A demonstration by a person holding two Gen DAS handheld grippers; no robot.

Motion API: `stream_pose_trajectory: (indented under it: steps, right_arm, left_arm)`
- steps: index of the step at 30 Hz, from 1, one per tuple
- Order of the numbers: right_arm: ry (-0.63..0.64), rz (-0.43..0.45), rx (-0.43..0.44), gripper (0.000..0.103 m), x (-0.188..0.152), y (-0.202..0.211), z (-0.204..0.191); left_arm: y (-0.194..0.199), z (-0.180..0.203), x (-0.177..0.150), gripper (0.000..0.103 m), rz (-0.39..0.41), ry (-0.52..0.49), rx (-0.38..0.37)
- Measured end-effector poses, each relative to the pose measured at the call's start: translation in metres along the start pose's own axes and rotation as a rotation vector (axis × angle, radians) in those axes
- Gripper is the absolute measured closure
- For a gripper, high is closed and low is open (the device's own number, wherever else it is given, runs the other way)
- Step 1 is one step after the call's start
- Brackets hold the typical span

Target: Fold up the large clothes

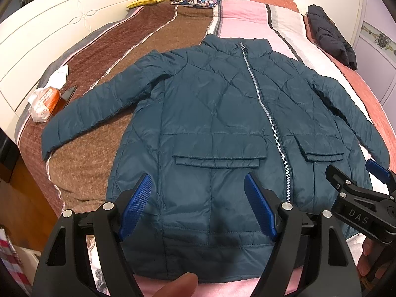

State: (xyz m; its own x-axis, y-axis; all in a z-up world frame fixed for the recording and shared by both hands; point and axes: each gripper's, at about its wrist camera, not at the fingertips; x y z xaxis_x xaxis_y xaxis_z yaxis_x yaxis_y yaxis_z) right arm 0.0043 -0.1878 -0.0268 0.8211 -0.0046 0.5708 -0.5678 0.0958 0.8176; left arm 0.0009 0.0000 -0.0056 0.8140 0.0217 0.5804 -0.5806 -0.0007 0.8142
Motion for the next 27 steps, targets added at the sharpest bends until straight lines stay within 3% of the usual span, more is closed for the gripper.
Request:
stream_pose_trajectory:
  steps: [27]
  right_arm:
    - [-0.001,-0.001,-0.004,0.005,-0.003,0.0,0.0018]
  left_arm:
    - [-0.0005,-0.0004,0.0007,0.027,-0.002,0.001,0.0]
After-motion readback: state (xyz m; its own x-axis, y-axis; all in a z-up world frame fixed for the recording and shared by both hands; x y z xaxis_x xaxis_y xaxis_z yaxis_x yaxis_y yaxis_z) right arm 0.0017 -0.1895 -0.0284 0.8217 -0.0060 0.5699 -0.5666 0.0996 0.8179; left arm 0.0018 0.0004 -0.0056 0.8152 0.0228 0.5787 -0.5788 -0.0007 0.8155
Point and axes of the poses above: each gripper's, at about its wrist camera, not at the fingertips, and y roughly against the way its jaws point, z to its right, x to its top, and after that the axes turned 4 degrees about y, right-handed
